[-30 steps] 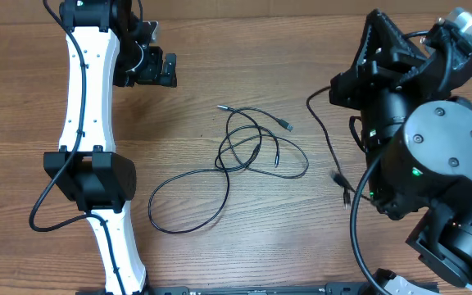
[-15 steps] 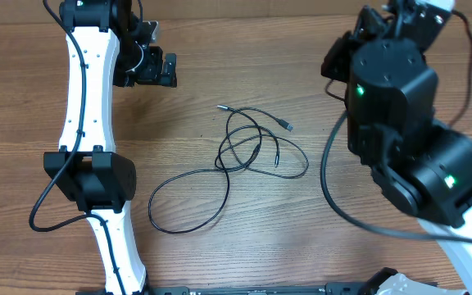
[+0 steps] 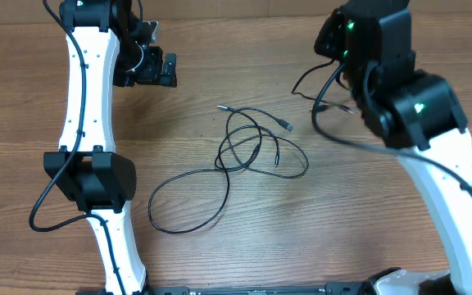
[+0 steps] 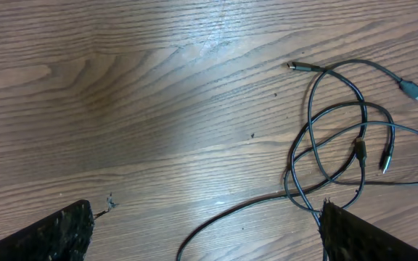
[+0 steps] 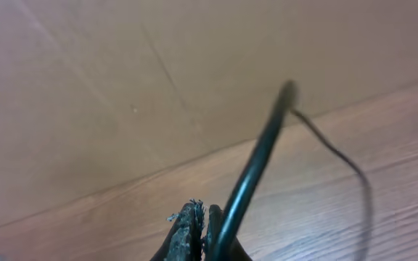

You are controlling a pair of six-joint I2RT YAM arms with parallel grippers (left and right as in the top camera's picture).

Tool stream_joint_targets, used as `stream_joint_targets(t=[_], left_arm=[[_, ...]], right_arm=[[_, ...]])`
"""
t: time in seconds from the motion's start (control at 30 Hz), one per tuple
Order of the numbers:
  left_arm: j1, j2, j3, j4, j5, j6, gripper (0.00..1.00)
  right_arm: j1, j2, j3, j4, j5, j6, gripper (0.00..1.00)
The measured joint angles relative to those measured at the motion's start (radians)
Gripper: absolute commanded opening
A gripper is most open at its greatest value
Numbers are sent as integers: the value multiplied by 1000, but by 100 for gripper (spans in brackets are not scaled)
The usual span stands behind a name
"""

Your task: Untangle cables

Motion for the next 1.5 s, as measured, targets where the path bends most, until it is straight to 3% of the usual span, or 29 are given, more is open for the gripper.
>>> stream_joint_targets(t=[0.3, 0.83, 0.97, 1.13, 1.27, 1.33, 1.5], left_arm=[[0, 0, 0, 0, 0, 0, 99], [0, 0, 0, 3, 0, 0, 100], [0, 0, 0, 69, 23, -32, 100], [0, 2, 0, 86, 294, -114, 100], [-2, 3, -1, 121, 698, 36, 100], [-3, 3, -1, 136, 818, 90, 100], [-16, 3, -1, 142, 891, 153, 99]], right_arm=[[-147, 71, 0, -23, -246, 41, 4], [-152, 72, 0, -39, -318, 49, 4], [-152, 72, 0, -43, -333, 51, 4], [-152, 72, 0, -11, -336, 98, 4], [-152, 72, 0, 60, -340, 190, 4], [-152, 72, 0, 98, -353, 246, 4], [-153, 72, 0, 211, -427, 382, 4]])
